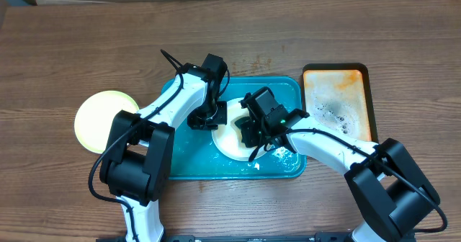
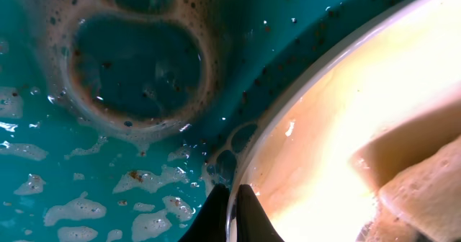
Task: Clean dirty plates on tray and stack at the side
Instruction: 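Scrub the white plate with the sponge in the right gripper, then return the sponge to the soapy pan with the right gripper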
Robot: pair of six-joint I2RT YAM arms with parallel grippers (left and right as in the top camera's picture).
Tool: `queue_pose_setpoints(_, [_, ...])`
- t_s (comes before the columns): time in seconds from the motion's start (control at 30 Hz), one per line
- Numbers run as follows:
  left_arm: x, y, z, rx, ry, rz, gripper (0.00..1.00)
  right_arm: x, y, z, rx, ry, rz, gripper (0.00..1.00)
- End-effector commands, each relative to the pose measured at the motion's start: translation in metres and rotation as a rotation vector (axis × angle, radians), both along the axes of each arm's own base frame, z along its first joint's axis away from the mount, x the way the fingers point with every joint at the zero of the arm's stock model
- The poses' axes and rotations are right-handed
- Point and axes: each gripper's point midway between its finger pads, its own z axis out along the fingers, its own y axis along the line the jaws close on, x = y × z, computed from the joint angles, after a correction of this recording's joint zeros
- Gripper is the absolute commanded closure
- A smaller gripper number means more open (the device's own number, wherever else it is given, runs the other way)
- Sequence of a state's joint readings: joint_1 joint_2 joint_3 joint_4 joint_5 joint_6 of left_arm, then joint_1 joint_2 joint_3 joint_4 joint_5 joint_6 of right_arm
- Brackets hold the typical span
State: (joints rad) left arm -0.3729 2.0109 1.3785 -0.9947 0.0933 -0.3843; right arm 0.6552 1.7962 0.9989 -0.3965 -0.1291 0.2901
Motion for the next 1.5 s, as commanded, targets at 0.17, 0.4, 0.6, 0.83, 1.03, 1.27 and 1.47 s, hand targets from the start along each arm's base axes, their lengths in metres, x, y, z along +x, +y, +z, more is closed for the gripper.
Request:
queue_pose_setpoints(0.17, [0.000,0.006,-0.006,0.026,0.007,-0.007,0.96,0.030,-0.058,-0.015,-0.180,-0.068,-0.223,0.96])
queue_pose_setpoints(0.4, [0.001,0.006,-0.006,0.025,0.004,-0.007,0.96,0.027,-0.091,-0.022,-0.234,0.004,-0.284,0.96])
queue_pose_setpoints(0.6, [0.001,0.006,-0.006,0.025,0.004,-0.007,0.95,0.027,-0.094,-0.016,-0.247,0.020,-0.287,0.96])
queue_pose_setpoints(0.83, [0.001,0.006,-0.006,0.025,0.005,-0.007,0.96,0.050,-0.081,0.047,-0.171,-0.072,-0.307,0.96])
queue_pose_setpoints(1.03, [0.000,0.006,-0.006,0.026,0.007,-0.007,0.96,0.056,-0.088,0.091,-0.111,-0.146,-0.341,0.96])
queue_pose_setpoints(1.27, [0.000,0.007,-0.004,0.027,0.007,-0.005,0.96,0.043,-0.142,0.083,-0.193,-0.034,-0.443,0.96])
queue_pose_setpoints(1.47, [0.011,0.023,0.025,0.105,-0.093,0.029,0.96,0.043,-0.198,0.078,-0.223,0.037,-0.576,0.96])
